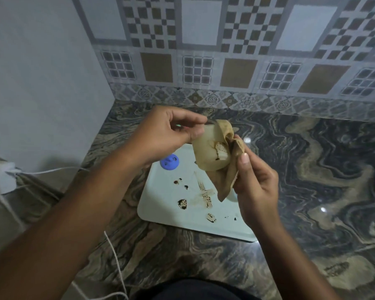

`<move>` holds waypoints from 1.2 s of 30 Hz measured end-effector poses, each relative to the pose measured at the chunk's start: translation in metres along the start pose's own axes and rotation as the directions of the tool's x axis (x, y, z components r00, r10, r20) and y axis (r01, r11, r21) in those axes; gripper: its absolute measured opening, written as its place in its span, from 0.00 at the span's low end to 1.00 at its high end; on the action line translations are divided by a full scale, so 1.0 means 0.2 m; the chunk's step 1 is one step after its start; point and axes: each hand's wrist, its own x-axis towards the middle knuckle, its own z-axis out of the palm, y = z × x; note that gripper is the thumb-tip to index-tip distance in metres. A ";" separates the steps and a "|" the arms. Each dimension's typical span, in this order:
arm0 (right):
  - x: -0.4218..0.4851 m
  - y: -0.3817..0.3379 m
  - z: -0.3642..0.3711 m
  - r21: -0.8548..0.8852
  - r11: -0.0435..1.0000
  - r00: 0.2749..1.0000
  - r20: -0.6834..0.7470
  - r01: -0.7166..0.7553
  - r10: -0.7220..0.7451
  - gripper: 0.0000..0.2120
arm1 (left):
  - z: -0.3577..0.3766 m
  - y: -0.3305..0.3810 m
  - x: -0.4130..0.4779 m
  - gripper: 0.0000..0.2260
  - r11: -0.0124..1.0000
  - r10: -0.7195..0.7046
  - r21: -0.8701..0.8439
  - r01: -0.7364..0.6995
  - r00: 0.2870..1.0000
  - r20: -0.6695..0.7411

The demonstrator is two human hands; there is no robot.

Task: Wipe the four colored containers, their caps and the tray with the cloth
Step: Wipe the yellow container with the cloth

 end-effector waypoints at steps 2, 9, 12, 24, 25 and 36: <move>0.01 0.01 0.01 0.038 0.999 0.999 -0.038 -0.035 0.036 0.20 | -0.01 -0.01 0.01 0.11 0.998 -0.056 -0.014 0.057 0.998 0.032; 0.04 -0.01 0.04 0.054 0.995 0.990 -0.112 -0.079 0.085 0.18 | -0.04 0.00 0.03 0.08 0.990 -0.060 -0.120 0.079 0.986 0.153; 0.04 -0.04 0.05 0.076 0.994 0.990 -0.113 -0.078 0.086 0.18 | -0.05 0.02 0.03 0.07 0.997 -0.041 -0.049 0.051 0.983 0.178; -0.01 -0.08 0.05 -0.144 0.986 0.995 0.071 0.086 -0.077 0.47 | -0.02 0.08 0.02 0.15 0.997 0.020 -0.079 -0.011 0.994 0.106; 0.00 -0.09 0.04 -0.136 0.988 0.996 0.064 0.074 -0.065 0.46 | -0.02 0.08 0.01 0.15 0.996 0.024 -0.092 -0.012 0.991 0.130; -0.03 -0.12 0.04 -0.094 0.992 0.993 0.091 0.089 -0.081 0.44 | -0.05 0.10 0.01 0.12 0.992 0.040 -0.122 -0.023 0.989 0.144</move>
